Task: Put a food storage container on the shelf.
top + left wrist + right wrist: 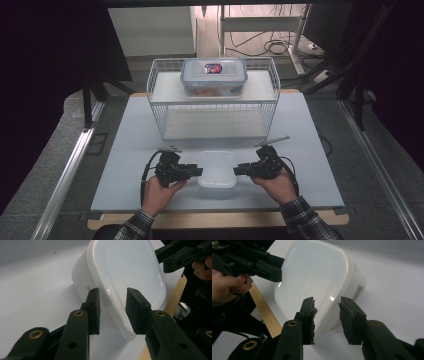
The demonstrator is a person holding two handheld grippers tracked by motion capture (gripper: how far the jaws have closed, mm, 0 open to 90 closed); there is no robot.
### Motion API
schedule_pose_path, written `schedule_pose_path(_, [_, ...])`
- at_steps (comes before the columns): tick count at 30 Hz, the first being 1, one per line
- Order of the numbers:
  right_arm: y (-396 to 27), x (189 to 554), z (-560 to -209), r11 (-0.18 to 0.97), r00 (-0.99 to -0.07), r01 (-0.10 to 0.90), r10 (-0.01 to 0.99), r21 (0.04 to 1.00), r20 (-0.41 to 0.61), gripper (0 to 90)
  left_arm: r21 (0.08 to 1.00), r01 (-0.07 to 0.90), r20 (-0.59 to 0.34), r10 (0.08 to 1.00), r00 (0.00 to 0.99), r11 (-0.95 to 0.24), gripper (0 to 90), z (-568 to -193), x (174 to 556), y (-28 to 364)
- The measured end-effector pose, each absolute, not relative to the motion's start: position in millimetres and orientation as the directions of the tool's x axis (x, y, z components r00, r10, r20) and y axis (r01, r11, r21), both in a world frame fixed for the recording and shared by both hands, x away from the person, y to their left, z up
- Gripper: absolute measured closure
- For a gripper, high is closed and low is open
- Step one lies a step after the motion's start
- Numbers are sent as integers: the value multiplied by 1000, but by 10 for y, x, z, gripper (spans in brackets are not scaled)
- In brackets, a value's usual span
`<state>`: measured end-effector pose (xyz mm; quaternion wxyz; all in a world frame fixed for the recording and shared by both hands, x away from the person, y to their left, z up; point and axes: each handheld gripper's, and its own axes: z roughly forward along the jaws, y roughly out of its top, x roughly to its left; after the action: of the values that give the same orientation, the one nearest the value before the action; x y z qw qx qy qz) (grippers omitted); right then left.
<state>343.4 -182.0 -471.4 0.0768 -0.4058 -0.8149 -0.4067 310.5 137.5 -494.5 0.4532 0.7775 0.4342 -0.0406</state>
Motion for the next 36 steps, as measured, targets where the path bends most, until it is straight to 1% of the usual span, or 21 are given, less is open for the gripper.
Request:
schedule_pose_path(2, [-1821,3431,-4713,340,-656,723,609,602,445,710,671,712,-453,644,616,-209,658,-4941,3085,1369])
schedule_pose_path(6, [-1822,3431,-4718,322,-647,726,619,607,445,742,670,719,-467,646,604,-187,657,-4960,3084,1380])
schedule_pose_path(7, [-1821,3423,-4712,314,-646,723,622,615,441,772,669,722,-476,643,600,-178,656,-4969,3088,1385])
schedule_pose_path(8, [-1830,3419,-4701,308,-655,710,617,633,436,895,677,717,-496,618,610,-165,659,-4979,3091,1393])
schedule_pose_path(9, [-1830,3422,-4694,292,-670,705,573,647,471,898,688,711,-518,587,623,-148,704,-4981,3090,1388])
schedule_pose_path(10, [-1791,3426,-4707,287,-666,722,534,629,521,898,692,704,-506,589,630,-159,742,-4964,3082,1357])
schedule_pose_path(11, [-1715,3404,-4714,313,-680,716,515,625,522,897,695,694,-465,618,634,-189,743,-4938,3069,1319])
schedule_pose_path(12, [-1630,3367,-4714,350,-706,691,513,633,488,896,696,687,-440,633,637,-207,735,-4925,3058,1299])
schedule_pose_path(13, [-1556,3329,-4708,382,-729,668,509,639,458,892,694,688,-436,637,635,-212,735,-4932,3057,1303])
schedule_pose_path(15, [-1480,3281,-4679,413,-756,634,508,654,412,825,681,708,-474,623,622,-189,735,-4970,3078,1343])
schedule_pose_path(18, [-1520,3272,-4616,409,-758,616,542,674,363,761,675,714,-481,622,618,-186,727,-4979,3087,1349])
schedule_pose_path(22, [-1722,3277,-4554,361,-730,625,585,692,355,680,668,719,-481,628,612,-190,707,-4984,3084,1339])
schedule_pose_path(24, [-1800,3256,-4542,359,-716,618,625,700,311,617,664,724,-489,624,609,-187,705,-4995,3089,1344])
schedule_pose_path(25, [-1824,3255,-4557,366,-710,619,639,695,295,601,660,727,-493,622,608,-188,709,-4998,3092,1343])
schedule_pose_path(27, [-1849,3284,-4638,366,-696,647,642,669,322,571,662,726,-493,622,609,-185,712,-5001,3087,1333])
schedule_pose_path(29, [-1857,3331,-4725,337,-676,687,621,644,396,558,659,729,-493,625,605,-186,706,-5000,3090,1329])
schedule_pose_path(30, [-1854,3354,-4748,325,-663,703,622,633,416,578,656,731,-495,625,604,-187,697,-5004,3092,1332])
schedule_pose_path(32, [-1849,3377,-4750,316,-655,708,629,632,418,644,646,742,-507,627,591,-177,669,-5016,3095,1335])
schedule_pose_path(36, [-1832,3413,-4750,302,-635,729,636,614,440,676,635,751,-518,622,588,-181,620,-5034,3113,1334])
